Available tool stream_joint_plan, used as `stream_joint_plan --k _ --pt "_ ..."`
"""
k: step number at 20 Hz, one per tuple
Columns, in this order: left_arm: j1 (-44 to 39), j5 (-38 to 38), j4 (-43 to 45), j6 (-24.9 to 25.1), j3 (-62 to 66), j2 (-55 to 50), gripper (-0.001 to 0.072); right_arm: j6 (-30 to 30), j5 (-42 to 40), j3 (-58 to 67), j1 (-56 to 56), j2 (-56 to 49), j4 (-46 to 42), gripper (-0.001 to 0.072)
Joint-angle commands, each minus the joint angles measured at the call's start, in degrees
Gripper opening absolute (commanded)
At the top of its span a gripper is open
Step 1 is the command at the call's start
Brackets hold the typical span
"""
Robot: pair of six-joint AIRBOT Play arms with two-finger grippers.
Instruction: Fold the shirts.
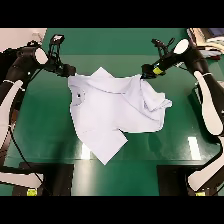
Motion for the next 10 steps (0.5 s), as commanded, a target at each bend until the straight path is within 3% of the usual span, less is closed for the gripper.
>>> stream_joint_plan --k 1,2,7,10 --pt "0.2 2.9 0.0 -1.6 0.2 -1.4 0.0437 -0.1 -4.7 0.1 0.2 -1.9 0.1 0.031" --pt "0.3 1.7 0.2 -2.0 0.5 -1.1 0.0493 -0.1 -4.7 0.6 0.1 -1.8 0.1 0.0387" --pt "4.0 -18.0 0.5 -0.7 5.5 3.2 0.0494 -4.1 4.4 3.8 -3.3 2.4 0.0 0.0386" --pt "7.6 -22.5 -1.0 0.2 -1.1 10.6 0.0494 -6.8 6.9 -3.2 -6.7 10.6 0.1 0.0386"
